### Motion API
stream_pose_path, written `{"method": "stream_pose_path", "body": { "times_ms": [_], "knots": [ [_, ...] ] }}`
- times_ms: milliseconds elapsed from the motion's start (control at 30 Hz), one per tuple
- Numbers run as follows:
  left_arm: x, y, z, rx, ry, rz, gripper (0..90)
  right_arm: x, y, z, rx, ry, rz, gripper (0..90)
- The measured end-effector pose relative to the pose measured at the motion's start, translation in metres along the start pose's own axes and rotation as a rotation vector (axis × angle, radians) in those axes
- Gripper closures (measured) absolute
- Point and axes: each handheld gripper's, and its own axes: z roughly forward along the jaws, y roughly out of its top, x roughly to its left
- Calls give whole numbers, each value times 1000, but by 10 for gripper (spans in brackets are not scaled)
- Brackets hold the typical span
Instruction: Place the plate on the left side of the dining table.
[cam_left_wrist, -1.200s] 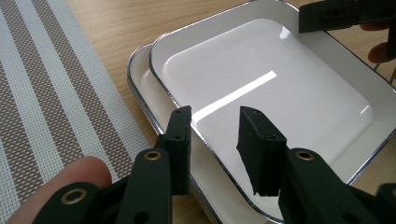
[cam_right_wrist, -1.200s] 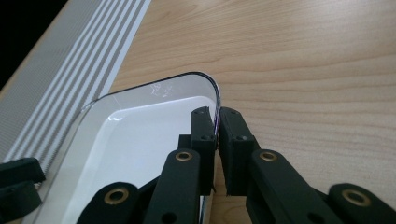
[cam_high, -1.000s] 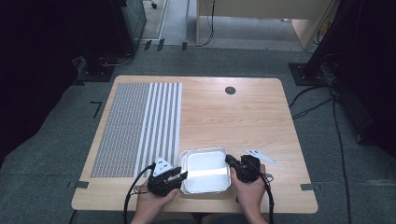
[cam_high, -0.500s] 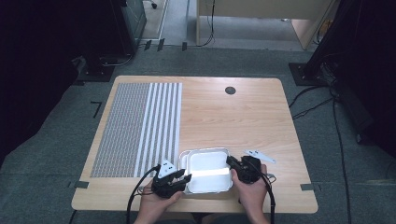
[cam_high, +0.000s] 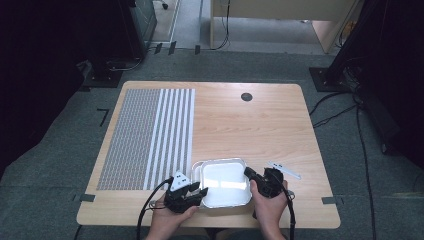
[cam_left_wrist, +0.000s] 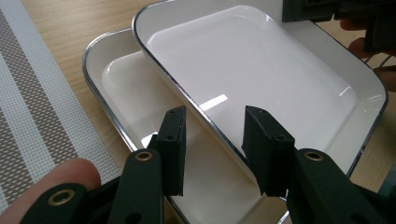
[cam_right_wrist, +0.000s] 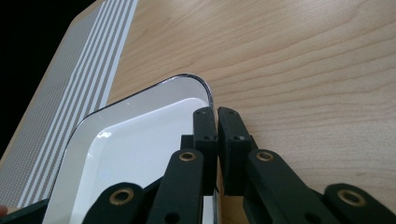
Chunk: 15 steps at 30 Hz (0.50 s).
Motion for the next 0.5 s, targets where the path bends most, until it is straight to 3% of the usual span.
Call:
{"method": "stream_pose_path", "body": {
  "times_ms": [167,200,300,433,500],
  "knots": [
    [-2,-1,3,13,7,-24,618,0,-1,0,6,5,8,874],
    [-1,-1,4,18,34,-38,652,0,0,-1,8,4,4,871],
    [0,-1,8,41,72,-51,717,2,-1,-1,11,3,-51,854],
    [1,0,7,35,85,-49,741,9,-2,-2,29,-36,-144,849],
    [1,0,6,27,81,-55,748,9,-1,-1,38,-33,-141,847]
  ]
}}
